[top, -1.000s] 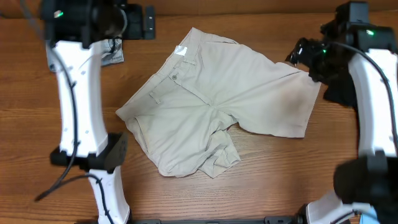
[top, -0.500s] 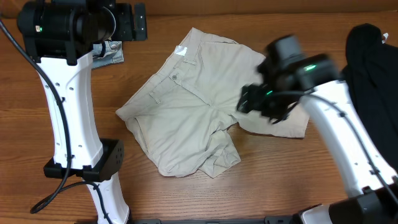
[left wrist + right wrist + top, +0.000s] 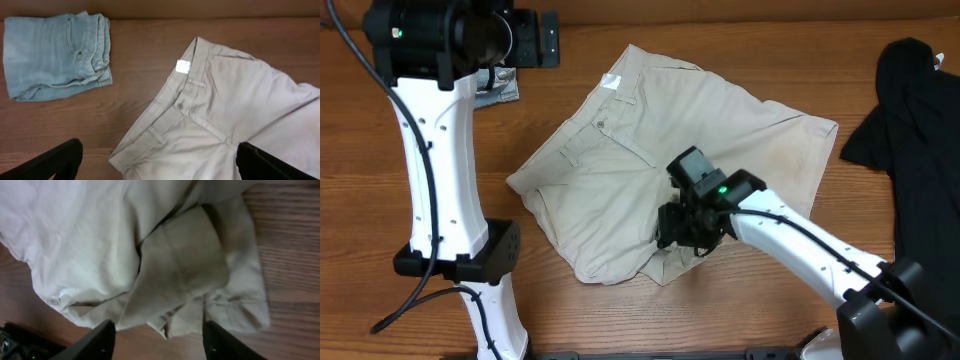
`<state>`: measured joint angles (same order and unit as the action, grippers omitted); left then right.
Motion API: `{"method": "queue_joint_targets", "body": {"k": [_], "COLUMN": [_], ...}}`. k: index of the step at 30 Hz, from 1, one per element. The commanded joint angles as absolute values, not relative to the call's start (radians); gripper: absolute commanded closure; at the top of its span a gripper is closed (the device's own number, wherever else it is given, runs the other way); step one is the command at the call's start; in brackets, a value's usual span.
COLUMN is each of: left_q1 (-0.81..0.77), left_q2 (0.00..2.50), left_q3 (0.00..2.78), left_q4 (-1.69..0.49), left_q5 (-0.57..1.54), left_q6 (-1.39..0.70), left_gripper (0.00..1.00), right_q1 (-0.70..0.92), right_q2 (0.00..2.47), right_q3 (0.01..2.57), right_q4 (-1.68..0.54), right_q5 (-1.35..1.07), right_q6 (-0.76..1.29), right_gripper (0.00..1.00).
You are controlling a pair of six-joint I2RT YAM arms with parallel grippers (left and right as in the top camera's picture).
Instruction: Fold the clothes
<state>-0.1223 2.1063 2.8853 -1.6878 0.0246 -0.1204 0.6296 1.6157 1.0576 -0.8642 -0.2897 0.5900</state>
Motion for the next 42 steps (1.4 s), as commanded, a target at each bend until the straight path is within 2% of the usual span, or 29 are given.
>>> {"method": "queue_joint_targets", "body": {"k": [1,3,12,14,17,19,22,27,35,36,40,42], "left_q1": [-0.116,-0.116,-0.116,-0.116,-0.116,-0.116,-0.116,-0.116,-0.116,-0.116,-0.116,-0.113], "left_q2": [2.122,2.122,2.122,2.122,2.122,2.122,2.122,2.122,2.122,2.122,2.122,2.122], "left_q3": [2.833,2.813,2.746,2.739,2.735,2.735,2.735,2.735,2.735,2.735,2.735,2.735], "left_q4": [-1.687,-1.682,-1.645,-1.641,-1.642,-1.641,-1.637,-1.63,-1.612,-1.612,-1.611,-1.61], "left_q5": [0.014,0.014,0.015,0.014,0.014,0.014,0.015,0.014,-0.003,-0.01,-0.012,-0.014], "left_q6": [-0.101,-0.101,-0.101,-0.101,-0.101,-0.101,-0.101,-0.101,-0.101,-0.1,-0.091,-0.089], "left_gripper": [0.0,0.0,0.0,0.0,0.0,0.0,0.0,0.0,0.0,0.0,0.0,0.0], "right_q1": [0.644,0.644,0.645,0.646,0.651,0.659,0.675,0.709,0.936,0.972,1.061,1.035], "right_q2": [1.639,1.639,1.643,1.647,1.649,1.649,1.648,1.614,1.512,1.512,1.513,1.513], "right_q3": [1.035,1.035,1.035,1.035,1.035,1.035,1.036,1.07,1.11,1.109,1.106,1.106], "right_q4": [-0.834,-0.833,-0.764,-0.768,-0.789,-0.818,-0.857,-0.961,-1.129,-1.138,-1.143,-1.165], "right_q5": [-0.294,-0.293,-0.294,-0.298,-0.34,-0.351,-0.362,-0.511,-0.582,-0.582,-0.541,-0.443], "right_q6": [0.633,0.633,0.63,0.629,0.629,0.629,0.627,0.553,0.604,0.627,0.705,0.746], "right_gripper": [0.49,0.53,0.56,0.66,0.89,0.96,0.96,0.96,0.96,0.94,0.67,0.6]}}
